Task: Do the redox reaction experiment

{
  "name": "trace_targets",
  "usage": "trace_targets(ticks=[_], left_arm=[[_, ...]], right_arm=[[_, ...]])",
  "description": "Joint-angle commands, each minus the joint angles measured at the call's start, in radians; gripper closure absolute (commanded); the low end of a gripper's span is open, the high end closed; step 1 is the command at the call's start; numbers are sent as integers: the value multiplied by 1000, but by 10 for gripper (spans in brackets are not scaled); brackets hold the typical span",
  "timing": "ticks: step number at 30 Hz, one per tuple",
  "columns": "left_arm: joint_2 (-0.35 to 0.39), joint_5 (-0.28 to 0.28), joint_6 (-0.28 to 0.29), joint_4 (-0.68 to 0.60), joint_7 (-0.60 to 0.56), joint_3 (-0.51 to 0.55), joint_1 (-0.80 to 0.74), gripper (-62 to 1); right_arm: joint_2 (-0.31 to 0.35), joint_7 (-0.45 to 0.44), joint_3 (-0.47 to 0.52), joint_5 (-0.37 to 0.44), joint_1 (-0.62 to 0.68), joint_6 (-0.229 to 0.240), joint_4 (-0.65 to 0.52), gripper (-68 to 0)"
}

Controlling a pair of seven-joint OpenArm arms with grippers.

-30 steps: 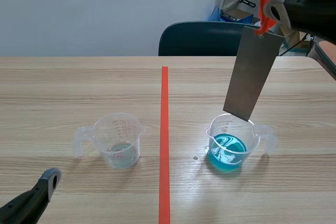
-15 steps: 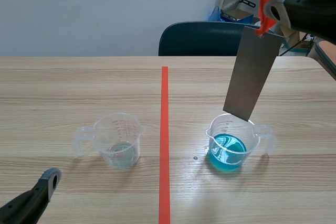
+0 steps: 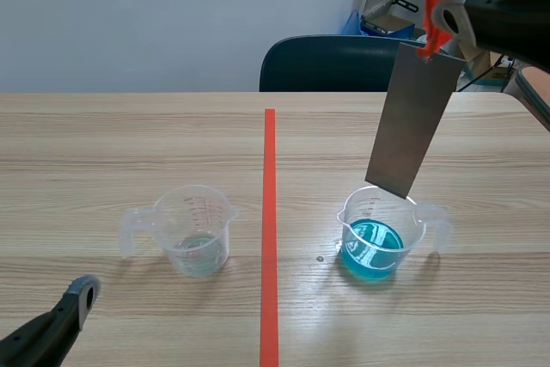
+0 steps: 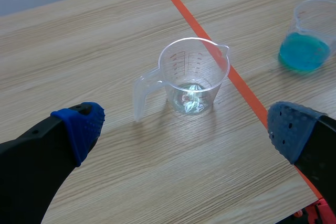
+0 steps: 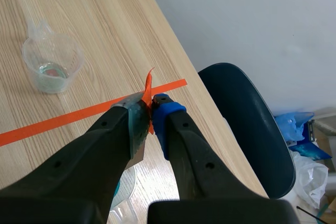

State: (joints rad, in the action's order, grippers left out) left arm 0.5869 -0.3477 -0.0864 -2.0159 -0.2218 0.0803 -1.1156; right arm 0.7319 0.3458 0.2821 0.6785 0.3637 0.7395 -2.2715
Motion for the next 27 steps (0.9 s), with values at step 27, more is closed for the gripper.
trace_targets(ticks=[27], left_arm=[[-10, 1, -5, -26, -21, 3, 5, -623]], right_arm=[[13, 6, -48, 10, -65, 6, -5, -8]])
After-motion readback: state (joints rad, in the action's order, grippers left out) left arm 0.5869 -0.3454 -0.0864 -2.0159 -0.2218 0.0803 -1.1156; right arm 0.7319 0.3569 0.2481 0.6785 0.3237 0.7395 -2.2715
